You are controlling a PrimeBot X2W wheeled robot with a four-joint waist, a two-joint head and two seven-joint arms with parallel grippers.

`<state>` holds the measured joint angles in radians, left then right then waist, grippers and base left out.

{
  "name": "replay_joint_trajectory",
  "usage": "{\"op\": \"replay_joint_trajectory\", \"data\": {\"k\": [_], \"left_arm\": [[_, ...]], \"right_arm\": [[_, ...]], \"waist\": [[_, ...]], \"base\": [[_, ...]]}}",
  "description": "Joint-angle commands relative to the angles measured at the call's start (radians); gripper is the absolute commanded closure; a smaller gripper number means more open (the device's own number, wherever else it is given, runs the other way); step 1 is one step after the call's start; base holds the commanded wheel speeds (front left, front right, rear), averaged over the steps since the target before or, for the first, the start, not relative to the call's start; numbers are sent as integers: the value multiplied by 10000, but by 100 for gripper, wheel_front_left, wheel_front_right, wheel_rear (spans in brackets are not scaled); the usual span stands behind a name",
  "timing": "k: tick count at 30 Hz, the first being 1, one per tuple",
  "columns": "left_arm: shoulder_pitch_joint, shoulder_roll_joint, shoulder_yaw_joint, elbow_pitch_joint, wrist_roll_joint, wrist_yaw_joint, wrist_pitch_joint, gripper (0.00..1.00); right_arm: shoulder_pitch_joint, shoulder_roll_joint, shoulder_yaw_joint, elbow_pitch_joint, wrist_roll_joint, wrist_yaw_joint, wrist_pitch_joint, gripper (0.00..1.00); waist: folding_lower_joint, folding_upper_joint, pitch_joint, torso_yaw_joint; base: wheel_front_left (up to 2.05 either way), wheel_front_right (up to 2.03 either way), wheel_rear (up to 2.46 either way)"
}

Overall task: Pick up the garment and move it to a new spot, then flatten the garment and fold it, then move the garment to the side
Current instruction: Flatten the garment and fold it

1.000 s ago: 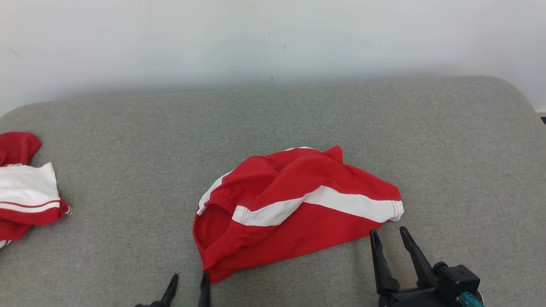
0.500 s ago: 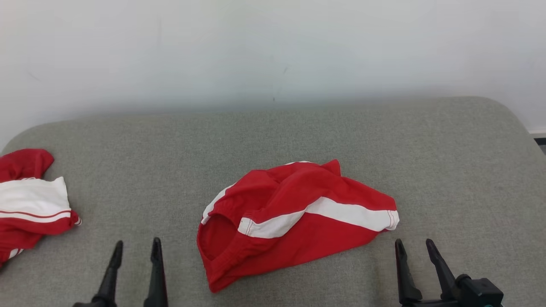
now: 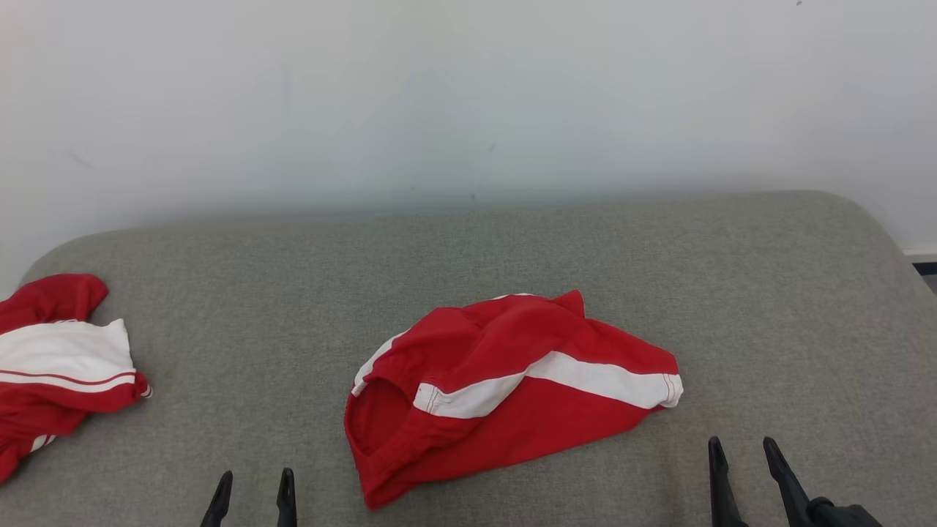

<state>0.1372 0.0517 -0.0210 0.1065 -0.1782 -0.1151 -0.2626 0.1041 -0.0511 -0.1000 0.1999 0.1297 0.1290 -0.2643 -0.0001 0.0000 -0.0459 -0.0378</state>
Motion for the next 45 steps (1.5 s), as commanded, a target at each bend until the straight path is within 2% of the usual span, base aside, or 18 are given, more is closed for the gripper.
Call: {"op": "replay_joint_trajectory", "data": {"k": [1,10,31,38,41,45], "left_arm": [[62,0,-20,130,125,-60,-33,0],[143,-6,-112,727,155,-137,-33,0],[-112,1,-300,883,74,-153,-34,0],[-1221,511,-1514,1758,-839,-155,100,0],[-2197,707,-2116,2306,-1442,-155,752,0],[-3541,938,-3023,3012,-2590,-155,2153,0]], "right_arm": [[146,15,-42,-7,-38,34,-3,0],[296,17,76,48,-180,34,-3,0],[100,15,351,109,-88,34,-3,0],[46,17,393,107,-69,34,-3,0],[-41,17,491,128,-117,34,-3,0],[-317,14,708,153,-255,34,44,0]], "waist": [[1,0,-46,80],[1,0,-32,81],[1,0,47,-72],[1,0,80,-95],[1,0,136,-149],[1,0,248,-351]], "base": [[0,0,0],[0,0,0],[0,0,0],[0,0,0],[0,0,0],[0,0,0]]}}
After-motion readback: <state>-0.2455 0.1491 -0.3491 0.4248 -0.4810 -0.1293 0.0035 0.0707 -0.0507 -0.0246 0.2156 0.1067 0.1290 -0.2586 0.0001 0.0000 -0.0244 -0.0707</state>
